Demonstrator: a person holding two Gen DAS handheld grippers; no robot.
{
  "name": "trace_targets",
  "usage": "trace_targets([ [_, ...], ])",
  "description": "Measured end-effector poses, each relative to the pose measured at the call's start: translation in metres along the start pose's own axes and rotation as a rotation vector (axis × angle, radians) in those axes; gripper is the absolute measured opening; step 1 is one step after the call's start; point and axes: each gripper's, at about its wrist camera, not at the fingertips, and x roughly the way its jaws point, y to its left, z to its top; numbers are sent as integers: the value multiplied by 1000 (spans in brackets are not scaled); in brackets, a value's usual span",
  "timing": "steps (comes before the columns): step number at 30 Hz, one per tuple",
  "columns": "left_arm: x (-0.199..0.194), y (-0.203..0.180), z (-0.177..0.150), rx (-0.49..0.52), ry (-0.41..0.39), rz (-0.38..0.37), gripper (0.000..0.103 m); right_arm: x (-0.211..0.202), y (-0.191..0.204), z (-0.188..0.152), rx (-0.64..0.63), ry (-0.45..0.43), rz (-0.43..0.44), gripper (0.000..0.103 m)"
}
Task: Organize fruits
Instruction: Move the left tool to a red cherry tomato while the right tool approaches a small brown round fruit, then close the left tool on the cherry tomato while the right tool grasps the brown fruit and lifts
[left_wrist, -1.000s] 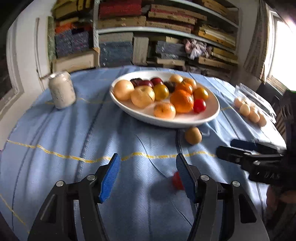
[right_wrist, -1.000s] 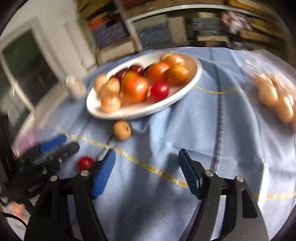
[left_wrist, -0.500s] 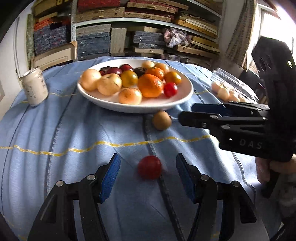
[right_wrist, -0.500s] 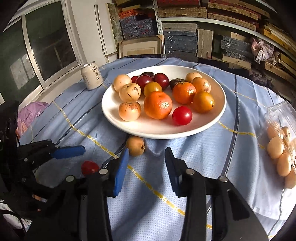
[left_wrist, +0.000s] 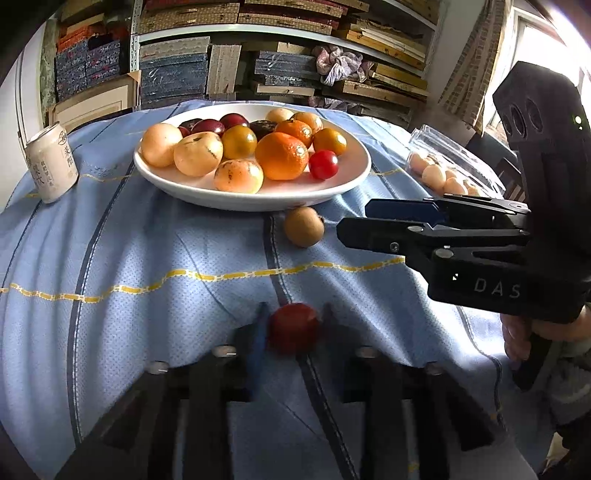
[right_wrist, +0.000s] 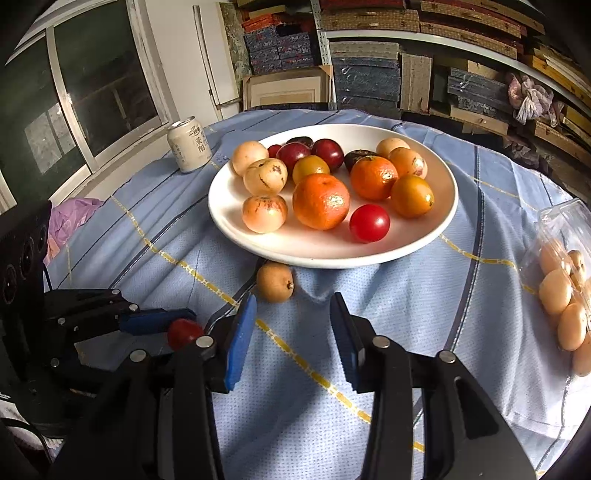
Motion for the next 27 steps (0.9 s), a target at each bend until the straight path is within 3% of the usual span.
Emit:
trace_targets([
  [8,-22,17,5,-55,-71,52,26,19,16,9,-54,43,-3,41],
  [23,-20,23,5,-71,-61,76,26,52,21,21,-55,83,-24,40],
  [27,-19,24,5,-78,-56,79,26,53,23,20,-86,82,-60,29],
])
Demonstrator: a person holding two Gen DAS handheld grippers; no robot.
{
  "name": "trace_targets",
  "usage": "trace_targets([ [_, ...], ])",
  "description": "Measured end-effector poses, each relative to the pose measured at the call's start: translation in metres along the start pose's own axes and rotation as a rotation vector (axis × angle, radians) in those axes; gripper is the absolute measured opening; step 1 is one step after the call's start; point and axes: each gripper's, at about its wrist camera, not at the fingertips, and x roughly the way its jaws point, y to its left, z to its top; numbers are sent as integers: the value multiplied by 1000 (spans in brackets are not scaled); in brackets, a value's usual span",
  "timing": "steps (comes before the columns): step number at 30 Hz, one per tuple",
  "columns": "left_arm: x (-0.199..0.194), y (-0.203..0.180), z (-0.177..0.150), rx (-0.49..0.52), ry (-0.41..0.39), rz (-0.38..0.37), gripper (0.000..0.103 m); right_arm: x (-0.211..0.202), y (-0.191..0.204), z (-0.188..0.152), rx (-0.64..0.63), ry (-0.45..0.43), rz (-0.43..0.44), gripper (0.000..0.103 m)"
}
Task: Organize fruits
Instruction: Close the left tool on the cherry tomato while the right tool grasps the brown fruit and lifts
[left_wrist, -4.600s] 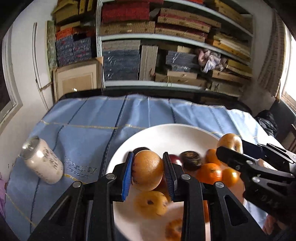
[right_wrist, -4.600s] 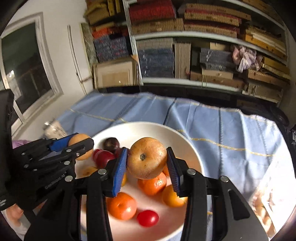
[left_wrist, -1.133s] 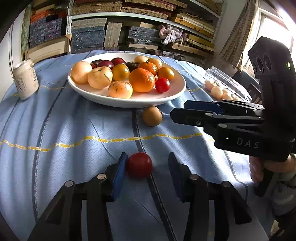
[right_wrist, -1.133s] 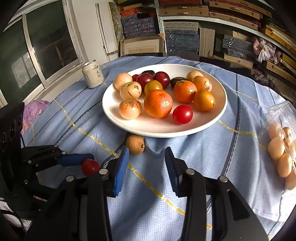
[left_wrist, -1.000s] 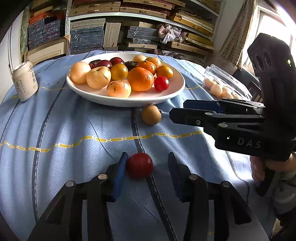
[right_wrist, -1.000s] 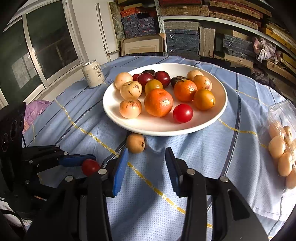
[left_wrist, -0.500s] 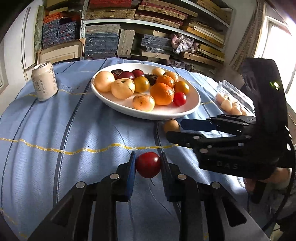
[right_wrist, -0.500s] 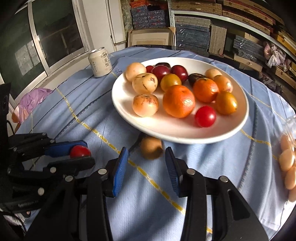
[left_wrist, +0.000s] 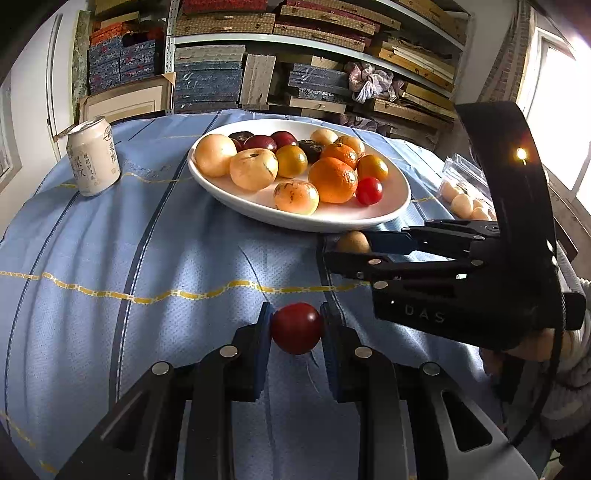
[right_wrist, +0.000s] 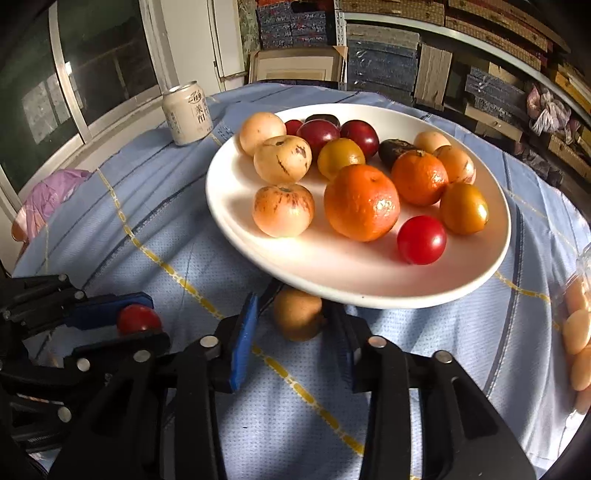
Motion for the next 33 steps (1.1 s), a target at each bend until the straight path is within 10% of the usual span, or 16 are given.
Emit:
trace_targets([
  [19,-9,-20,-4,94,-46,102,26,-62,-10,-44,67,-56,113,26],
  [33,-100,-43,114,184,-250,134,26,-231,-34,24,84,-510,2,26],
])
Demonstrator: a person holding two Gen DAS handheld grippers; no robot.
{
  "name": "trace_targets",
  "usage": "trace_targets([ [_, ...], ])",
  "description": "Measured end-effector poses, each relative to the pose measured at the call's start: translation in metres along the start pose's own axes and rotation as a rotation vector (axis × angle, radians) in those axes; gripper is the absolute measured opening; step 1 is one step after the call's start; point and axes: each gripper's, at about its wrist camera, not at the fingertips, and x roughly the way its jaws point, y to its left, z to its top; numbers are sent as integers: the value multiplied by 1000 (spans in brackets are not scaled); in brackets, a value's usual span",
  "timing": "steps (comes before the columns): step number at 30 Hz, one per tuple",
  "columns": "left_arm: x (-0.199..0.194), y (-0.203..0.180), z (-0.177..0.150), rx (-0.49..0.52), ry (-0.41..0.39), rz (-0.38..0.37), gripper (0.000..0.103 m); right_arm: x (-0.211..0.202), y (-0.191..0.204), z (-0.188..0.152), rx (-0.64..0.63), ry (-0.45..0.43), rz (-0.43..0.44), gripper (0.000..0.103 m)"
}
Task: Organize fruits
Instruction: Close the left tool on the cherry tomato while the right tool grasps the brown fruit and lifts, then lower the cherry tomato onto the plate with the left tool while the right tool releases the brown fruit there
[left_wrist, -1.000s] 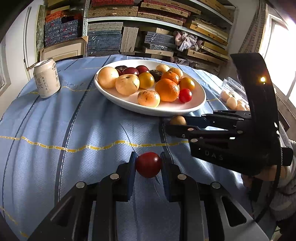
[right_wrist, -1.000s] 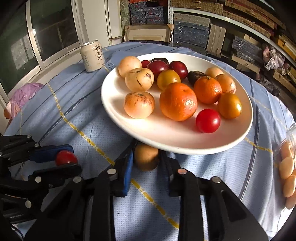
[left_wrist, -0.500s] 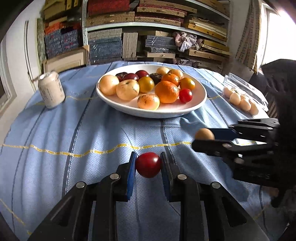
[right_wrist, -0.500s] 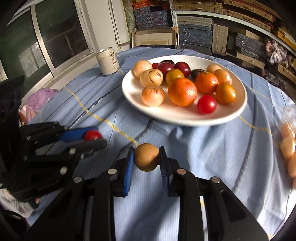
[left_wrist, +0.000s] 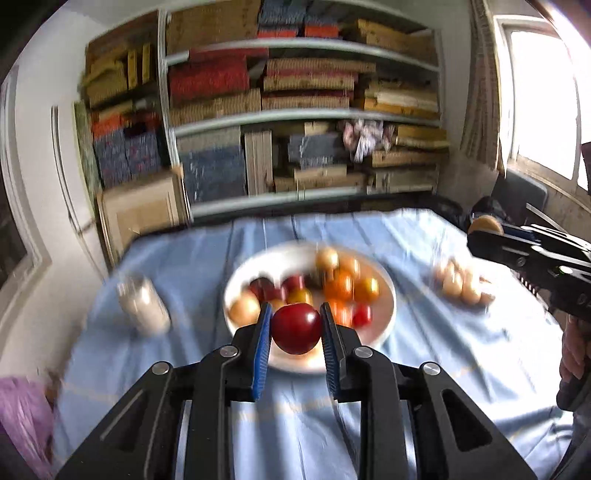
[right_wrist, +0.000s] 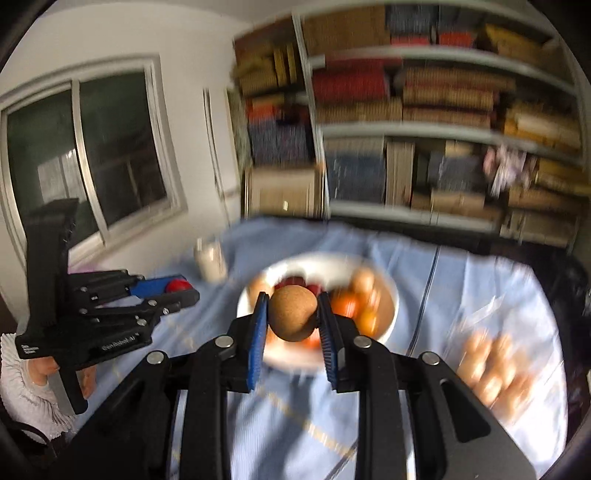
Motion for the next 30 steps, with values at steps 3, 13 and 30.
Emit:
trace_targets([
  [3,1,2,42,14,-40,20,26,-8,-3,39,3,-93,-12,26],
  [13,112,25,87,-80,62,33,26,91,-19,37,83,24,-11,26],
  [30,260,53,25,-136,230,98,26,243,-50,-59,157,307,-78,26],
])
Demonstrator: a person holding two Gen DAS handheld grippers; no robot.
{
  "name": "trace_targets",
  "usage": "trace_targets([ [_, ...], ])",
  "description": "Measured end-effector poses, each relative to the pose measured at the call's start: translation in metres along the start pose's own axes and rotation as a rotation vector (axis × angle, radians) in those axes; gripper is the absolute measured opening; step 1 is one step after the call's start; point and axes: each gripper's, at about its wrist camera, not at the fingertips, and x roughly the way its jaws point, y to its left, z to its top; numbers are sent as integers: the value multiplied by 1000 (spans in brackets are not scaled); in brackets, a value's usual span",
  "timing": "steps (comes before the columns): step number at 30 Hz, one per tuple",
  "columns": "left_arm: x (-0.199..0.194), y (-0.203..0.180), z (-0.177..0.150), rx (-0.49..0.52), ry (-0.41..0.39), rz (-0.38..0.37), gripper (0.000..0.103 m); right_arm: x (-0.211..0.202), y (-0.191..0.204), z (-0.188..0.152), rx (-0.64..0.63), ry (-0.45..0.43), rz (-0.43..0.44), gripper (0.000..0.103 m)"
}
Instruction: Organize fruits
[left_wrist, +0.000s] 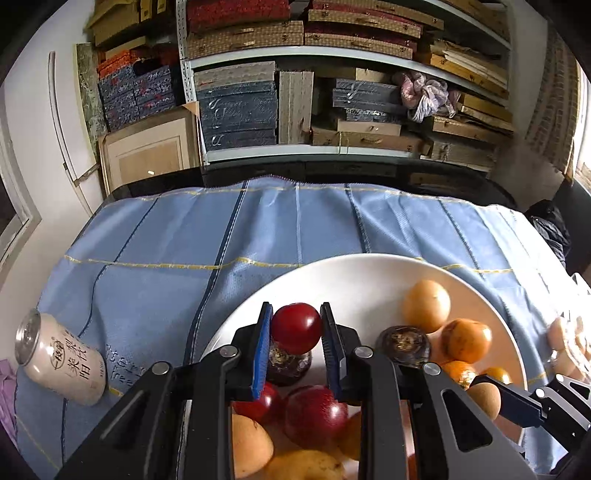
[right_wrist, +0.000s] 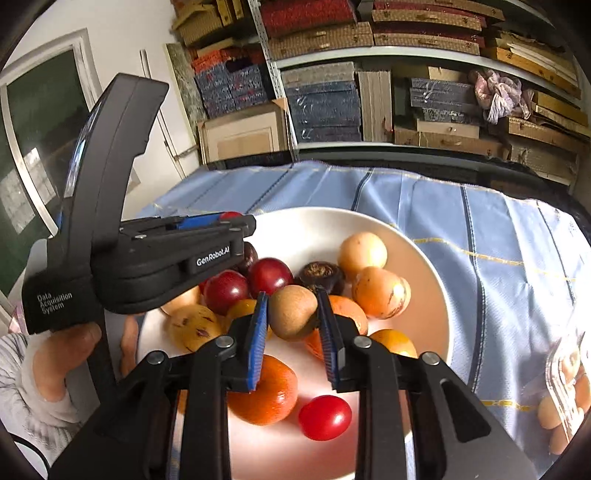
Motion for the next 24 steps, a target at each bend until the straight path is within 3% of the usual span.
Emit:
trace_targets([
  [6,5,-5,-4,19,-13,23,27,4,3,-1,-41,-11,-30,26],
  [9,4,-9,-6,27,-23,28,31,4,5,-2,-52,-16,-31,29],
  [11,0,-10,-6,33,-38,37,40,2,7,-3,-60,-19,-33,33],
  [20,-24,-17,-8,75,-94,62,42,-13,7,-8,-63,-38,-45,44],
  [21,-28,-17,-9,77,-102,63,44,-16,7,-9,-65,-40,-47,46],
  [23,-38,-18,-10,79,-119,79,65,-23,7,-12,-65,-47,-52,51],
  [24,-45,-18,-13,80,-141,96,69,-28,7,-15,-62,-55,-51,54],
])
